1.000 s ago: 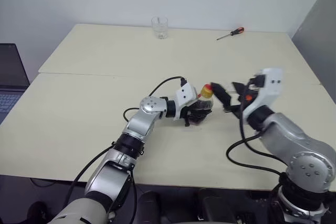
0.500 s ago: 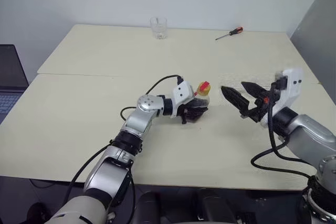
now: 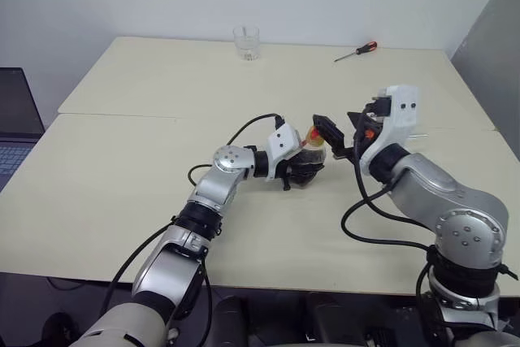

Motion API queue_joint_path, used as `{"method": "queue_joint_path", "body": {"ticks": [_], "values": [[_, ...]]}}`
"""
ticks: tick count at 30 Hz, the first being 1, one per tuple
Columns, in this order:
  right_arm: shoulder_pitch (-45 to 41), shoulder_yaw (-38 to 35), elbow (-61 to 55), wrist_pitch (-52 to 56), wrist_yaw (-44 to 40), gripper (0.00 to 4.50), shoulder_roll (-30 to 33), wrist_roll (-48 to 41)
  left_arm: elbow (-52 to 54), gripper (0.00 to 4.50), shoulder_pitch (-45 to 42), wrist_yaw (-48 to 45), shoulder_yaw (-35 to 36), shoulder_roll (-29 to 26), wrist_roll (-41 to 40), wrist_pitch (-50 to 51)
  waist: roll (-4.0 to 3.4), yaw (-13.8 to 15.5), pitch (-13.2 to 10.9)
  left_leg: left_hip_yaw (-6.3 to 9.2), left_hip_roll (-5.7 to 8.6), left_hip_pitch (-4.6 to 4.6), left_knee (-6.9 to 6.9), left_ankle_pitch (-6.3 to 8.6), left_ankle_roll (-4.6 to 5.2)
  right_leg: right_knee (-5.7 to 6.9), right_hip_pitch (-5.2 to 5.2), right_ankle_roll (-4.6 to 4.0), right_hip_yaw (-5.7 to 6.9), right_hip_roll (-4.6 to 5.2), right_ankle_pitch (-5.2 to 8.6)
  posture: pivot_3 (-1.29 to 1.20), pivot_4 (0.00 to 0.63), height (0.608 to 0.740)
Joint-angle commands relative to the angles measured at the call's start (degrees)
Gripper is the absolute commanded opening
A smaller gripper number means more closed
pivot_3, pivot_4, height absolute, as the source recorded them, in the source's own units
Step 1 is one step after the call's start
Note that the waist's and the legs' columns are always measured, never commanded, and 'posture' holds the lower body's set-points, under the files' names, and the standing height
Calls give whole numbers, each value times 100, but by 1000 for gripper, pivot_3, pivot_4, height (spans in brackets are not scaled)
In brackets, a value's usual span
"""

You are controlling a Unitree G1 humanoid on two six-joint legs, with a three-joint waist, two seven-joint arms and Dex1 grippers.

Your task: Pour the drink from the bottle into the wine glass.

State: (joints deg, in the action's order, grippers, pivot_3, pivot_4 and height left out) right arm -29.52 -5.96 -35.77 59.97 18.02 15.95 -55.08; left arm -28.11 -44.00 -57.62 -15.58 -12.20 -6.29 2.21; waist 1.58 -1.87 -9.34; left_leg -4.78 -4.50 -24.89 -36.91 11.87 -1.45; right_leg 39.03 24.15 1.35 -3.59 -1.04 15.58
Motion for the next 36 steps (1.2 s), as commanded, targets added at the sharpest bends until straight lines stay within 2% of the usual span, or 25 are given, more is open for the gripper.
{"method": "queue_joint_path", "body": {"ticks": [1, 21, 36], "values": [[-215, -15, -132, -42, 124, 4500, -99, 123, 189, 1154, -176, 47, 127, 22, -24, -96, 0, 1, 0, -1, 0, 0, 0, 0, 0, 0, 0, 0, 0, 0, 0, 0, 150, 740], [-570, 255, 252, 186, 53, 4500, -675, 521, 270, 1151, -139, 106, 115, 25, -30, -55, 0, -2, 0, -1, -1, 0, 0, 0, 0, 1, 0, -1, 2, 1, 0, 0, 150, 740], [-429, 139, 341, 275, 94, 4500, -1036, 839, 291, 1151, -161, 150, 143, 14, -37, -27, 0, -1, 0, -2, -1, -1, 0, 0, 0, 0, 1, -1, 2, 2, 0, 0, 150, 740]]}}
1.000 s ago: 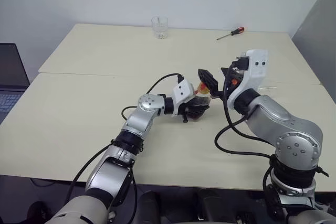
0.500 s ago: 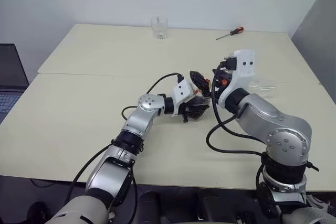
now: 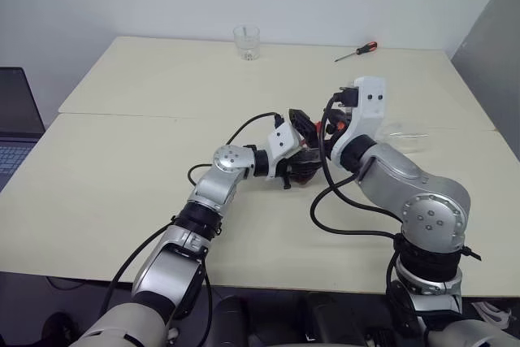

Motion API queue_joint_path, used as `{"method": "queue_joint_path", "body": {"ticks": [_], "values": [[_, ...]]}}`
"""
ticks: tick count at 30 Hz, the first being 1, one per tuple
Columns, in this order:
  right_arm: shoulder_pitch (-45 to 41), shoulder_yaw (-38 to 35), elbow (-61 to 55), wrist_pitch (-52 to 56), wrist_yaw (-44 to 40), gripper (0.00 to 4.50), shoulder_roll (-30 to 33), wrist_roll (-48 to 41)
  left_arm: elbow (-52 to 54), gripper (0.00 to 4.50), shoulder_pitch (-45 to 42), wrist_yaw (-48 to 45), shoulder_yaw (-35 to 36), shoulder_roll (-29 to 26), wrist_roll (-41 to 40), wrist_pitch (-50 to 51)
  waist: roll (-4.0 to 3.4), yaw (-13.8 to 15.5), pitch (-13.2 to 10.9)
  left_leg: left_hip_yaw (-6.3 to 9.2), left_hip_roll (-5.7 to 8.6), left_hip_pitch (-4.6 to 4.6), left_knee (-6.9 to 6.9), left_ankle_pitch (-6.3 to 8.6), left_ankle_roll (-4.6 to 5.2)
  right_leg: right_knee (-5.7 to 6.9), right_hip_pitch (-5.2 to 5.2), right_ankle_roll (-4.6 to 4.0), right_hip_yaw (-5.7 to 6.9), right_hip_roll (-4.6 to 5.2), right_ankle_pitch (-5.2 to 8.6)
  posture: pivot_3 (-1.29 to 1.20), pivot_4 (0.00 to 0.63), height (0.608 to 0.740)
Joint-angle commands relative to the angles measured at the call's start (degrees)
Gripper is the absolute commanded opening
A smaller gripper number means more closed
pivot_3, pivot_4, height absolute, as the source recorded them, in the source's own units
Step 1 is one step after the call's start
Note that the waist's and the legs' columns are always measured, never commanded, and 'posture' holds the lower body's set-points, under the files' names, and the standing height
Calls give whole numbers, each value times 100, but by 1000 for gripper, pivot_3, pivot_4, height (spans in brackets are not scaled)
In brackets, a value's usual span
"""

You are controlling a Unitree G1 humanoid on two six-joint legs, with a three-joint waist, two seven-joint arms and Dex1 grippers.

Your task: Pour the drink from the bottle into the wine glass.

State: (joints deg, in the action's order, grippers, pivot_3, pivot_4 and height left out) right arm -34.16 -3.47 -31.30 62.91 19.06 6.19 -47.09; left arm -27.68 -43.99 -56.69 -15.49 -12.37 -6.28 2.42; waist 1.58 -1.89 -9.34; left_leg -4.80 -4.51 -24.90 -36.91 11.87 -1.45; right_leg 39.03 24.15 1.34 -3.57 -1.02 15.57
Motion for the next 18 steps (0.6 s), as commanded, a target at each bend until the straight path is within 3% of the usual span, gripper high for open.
{"method": "queue_joint_path", "body": {"ticks": [1, 18], "values": [[61, -121, -118, -10, -22, 4500, -73, 54, 256, 1151, -157, 62, 137, 26, -38, -44, 0, 0, 0, 0, 0, 0, 0, 0, 0, 0, 0, 0, 0, 0, 0, 0, 150, 740], [554, -456, -626, 106, -1017, 4500, 784, -138, 147, 1151, -189, 95, 172, -28, -16, -108, 0, 0, 0, 0, 1, 0, 1, 0, 0, -1, 0, 1, 0, 0, 1, 0, 150, 740]]}}
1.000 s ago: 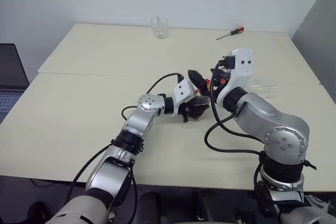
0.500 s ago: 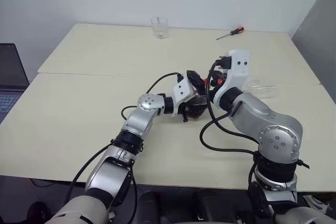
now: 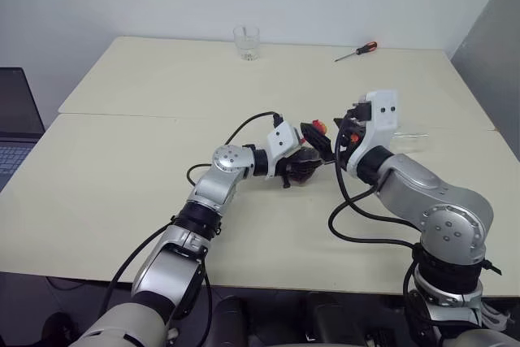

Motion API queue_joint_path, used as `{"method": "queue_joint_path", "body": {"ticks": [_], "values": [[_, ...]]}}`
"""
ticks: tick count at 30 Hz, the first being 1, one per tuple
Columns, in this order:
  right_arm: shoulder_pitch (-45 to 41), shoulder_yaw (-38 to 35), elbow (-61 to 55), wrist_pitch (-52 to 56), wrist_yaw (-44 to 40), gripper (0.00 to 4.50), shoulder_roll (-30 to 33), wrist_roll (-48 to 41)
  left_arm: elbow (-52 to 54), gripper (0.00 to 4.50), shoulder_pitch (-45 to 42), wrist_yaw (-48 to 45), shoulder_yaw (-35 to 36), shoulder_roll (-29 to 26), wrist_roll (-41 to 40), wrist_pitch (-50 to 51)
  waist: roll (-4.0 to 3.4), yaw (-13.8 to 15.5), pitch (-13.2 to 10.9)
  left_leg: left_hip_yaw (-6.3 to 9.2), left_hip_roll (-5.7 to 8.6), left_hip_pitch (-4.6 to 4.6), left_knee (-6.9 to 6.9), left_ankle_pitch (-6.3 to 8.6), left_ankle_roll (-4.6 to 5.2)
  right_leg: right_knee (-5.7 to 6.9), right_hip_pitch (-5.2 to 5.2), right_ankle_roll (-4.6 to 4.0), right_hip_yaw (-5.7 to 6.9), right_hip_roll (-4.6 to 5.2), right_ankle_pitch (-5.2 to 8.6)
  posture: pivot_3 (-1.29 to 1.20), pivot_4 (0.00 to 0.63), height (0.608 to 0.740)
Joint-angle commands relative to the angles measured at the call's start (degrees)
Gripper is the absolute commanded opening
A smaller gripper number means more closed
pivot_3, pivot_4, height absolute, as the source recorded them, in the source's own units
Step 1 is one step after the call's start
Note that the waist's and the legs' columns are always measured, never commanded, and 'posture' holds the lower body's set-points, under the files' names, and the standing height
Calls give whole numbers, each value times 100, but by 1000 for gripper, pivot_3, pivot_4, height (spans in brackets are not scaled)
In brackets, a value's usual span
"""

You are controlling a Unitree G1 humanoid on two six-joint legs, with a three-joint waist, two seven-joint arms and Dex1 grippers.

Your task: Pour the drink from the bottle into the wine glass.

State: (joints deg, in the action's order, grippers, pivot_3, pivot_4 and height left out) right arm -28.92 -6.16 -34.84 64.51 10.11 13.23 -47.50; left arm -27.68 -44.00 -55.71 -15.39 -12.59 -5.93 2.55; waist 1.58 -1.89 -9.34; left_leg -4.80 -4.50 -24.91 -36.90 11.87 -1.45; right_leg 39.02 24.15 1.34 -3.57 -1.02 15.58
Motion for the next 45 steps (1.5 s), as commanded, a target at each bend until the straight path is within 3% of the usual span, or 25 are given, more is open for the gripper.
{"method": "queue_joint_path", "body": {"ticks": [1, 2, 5, 12, 14, 22, 30, 35, 40, 45], "values": [[66, -199, -307, -58, -179, 4500, 115, -134, 147, 1151, -187, -3, 162, -11, -49, -122, 0, 0, 0, -1, 0, 0, 0, 0, 0, 0, 0, 0, -1, 0, 0, 0, 150, 740], [97, -208, -331, -67, -235, 4500, 136, -173, 143, 1151, -188, -3, 161, -15, -46, -125, 0, 0, 0, -1, 0, 0, 0, 0, 0, 0, 0, 0, -1, 0, 0, 0, 150, 740], [141, -252, -342, -114, -390, 3900, 129, -331, 123, 1151, -198, -7, 141, -40, -12, -153, 0, -1, 0, -1, 0, 0, 0, 0, 0, 0, 0, 0, -1, 0, 0, 0, 150, 740], [195, -152, -421, -158, -633, 1368, 50, -667, 80, 1151, -216, -19, 145, -54, 4, -189, 0, 0, 0, 1, 0, 0, 0, 0, 0, 0, -1, 0, 0, 0, 0, 0, 150, 740], [210, -126, -435, -173, -647, 1008, 45, -699, 76, 1151, -215, -15, 144, -57, 3, -191, 0, 0, 0, -1, 1, 0, 0, 0, 0, -1, 0, 0, 0, 0, 0, 0, 150, 740], [206, -347, -265, -406, -619, 971, 176, -542, 90, 1151, -183, 12, 152, -88, 11, -174, 0, 1, 0, 0, 1, 0, 0, 0, 0, 0, 0, 0, 0, 0, 0, 0, 150, 740], [357, -1627, 619, -1144, -517, 969, 923, 165, 39, 1151, -178, 29, 179, -136, 11, -179, 0, 15, 0, -5, 8, 0, -2, 0, 0, -2, -2, 1, 3, 6, 0, 0, 150, 740], [1322, -1793, 1282, -1373, -650, 969, 1613, 1118, 14, 1151, -185, 33, 172, -126, 6, -186, 1, 24, 0, -5, 8, 0, 5, 0, 0, -5, -4, 1, 1, 6, 1, 0, 150, 740], [1968, -1655, 1592, -1468, -814, 968, 1715, 1623, 4, 1151, -206, 13, 157, -88, -1, -187, -3, -18, 1, -8, 8, 7, 6, 0, 0, 0, 0, 5, -7, 2, 3, 0, 150, 740], [2111, -1386, 1613, -1494, -1032, 2614, 1612, 1892, 41, 1151, -210, -22, 146, -49, -7, -166, -2, -37, 1, -2, 9, 13, 3, 0, 1, 6, -2, 6, -6, -4, 2, 0, 150, 740]]}}
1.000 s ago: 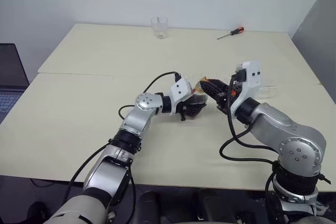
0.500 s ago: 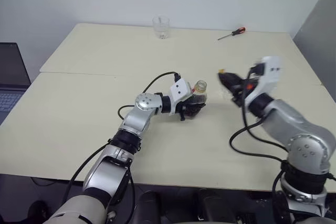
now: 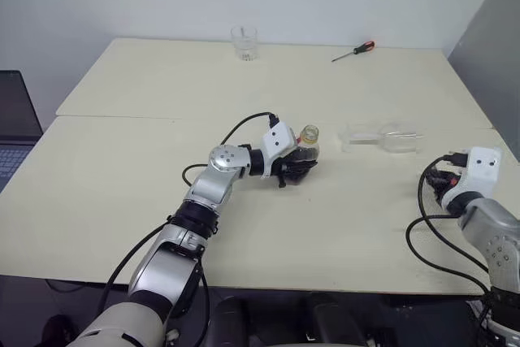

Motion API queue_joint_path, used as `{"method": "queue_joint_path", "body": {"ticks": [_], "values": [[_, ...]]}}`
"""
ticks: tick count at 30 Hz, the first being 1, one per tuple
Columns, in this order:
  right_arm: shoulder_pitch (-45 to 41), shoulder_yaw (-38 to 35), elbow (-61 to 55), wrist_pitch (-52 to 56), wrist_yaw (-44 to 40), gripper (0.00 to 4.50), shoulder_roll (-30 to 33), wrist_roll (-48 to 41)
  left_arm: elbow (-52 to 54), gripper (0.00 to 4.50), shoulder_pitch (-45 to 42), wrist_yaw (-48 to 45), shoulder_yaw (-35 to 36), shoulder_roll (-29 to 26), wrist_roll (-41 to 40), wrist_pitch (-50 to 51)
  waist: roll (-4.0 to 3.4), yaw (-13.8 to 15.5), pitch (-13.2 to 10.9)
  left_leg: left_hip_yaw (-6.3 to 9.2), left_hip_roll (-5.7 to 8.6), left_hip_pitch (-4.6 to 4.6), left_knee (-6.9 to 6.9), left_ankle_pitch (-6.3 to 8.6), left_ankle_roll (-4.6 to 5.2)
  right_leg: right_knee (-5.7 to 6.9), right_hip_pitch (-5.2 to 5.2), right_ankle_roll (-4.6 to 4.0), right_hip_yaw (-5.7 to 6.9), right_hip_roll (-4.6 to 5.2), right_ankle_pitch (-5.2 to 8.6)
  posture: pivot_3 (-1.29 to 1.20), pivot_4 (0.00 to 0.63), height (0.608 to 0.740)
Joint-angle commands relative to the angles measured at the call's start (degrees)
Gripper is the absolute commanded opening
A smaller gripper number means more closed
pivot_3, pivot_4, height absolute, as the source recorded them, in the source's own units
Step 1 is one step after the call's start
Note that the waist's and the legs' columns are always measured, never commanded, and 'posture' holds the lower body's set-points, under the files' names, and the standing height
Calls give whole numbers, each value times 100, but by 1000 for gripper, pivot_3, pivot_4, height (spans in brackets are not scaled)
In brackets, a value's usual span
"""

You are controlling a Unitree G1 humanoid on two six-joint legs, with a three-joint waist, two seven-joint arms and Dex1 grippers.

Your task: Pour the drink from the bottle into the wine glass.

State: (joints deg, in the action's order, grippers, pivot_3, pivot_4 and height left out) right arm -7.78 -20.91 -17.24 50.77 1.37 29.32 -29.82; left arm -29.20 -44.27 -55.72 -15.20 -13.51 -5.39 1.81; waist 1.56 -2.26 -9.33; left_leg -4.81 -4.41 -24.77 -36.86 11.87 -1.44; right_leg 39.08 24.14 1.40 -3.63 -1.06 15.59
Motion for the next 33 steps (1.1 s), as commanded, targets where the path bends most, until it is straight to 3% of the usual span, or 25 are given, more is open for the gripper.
{"method": "queue_joint_path", "body": {"ticks": [1, 5, 6, 12, 16, 18, 24, 33], "values": [[18, 146, -165, -117, -226, 2969, -2, 152, 211, 1151, -173, -24, 124, 45, -63, -85, 0, 2, 0, 0, 0, 0, -1, 0, 0, 0, -2, 1, 0, 0, -1, 0, 150, 740], [-49, 233, -288, -109, -465, 4417, 8, 191, 194, 1151, -172, -34, 128, 48, -61, -91, 0, 12, 0, -1, 3, -1, -3, 0, 0, -2, -3, 2, 1, 1, -1, 0, 150, 740], [-79, 258, -449, -130, -654, 4488, 34, 73, 181, 1151, -174, -33, 133, 46, -61, -93, 0, 13, 0, -2, 4, -1, -3, 0, 0, -4, -2, 2, 1, 2, -1, 0, 150, 740], [-707, 154, -1169, -109, -1114, 4500, -45, -477, -103, 1150, -260, 191, 394, 45, -164, -83, 0, 6, -1, -2, 5, -1, -3, 0, 1, -3, 0, 3, 2, 1, -2, 0, 150, 740], [-1245, 583, -1908, 756, -1705, 4500, -158, -2103, -679, 1150, -375, 854, 1031, 12, -343, -132, 1, 0, -1, 5, -1, 0, -3, 0, 1, 1, -1, 3, 7, -6, -3, 0, 150, 740], [-1388, 851, -1990, 896, -1717, 4500, -334, -2454, -908, 1150, -412, 1142, 1281, -29, -349, -241, 4, 4, -2, 9, -11, -1, -2, 0, 1, -3, -4, 2, 5, -17, -3, 0, 150, 740], [-1647, 2088, -1699, 763, -1707, 4500, -719, -1982, -1733, 1150, -589, 2332, 2226, -147, -586, -430, 10, 46, -5, 2, -10, -10, -6, 0, 1, -8, -1, 1, 9, -2, -2, 0, 150, 740], [-2180, 2562, -824, 277, -2156, 4500, -1177, -1534, -2316, 1150, -459, 3485, 2659, -541, -357, -1080, 23, 53, -1, -7, -8, -11, -10, -1, 0, -5, -2, -14, 37, 9, -20, 0, 150, 740]]}}
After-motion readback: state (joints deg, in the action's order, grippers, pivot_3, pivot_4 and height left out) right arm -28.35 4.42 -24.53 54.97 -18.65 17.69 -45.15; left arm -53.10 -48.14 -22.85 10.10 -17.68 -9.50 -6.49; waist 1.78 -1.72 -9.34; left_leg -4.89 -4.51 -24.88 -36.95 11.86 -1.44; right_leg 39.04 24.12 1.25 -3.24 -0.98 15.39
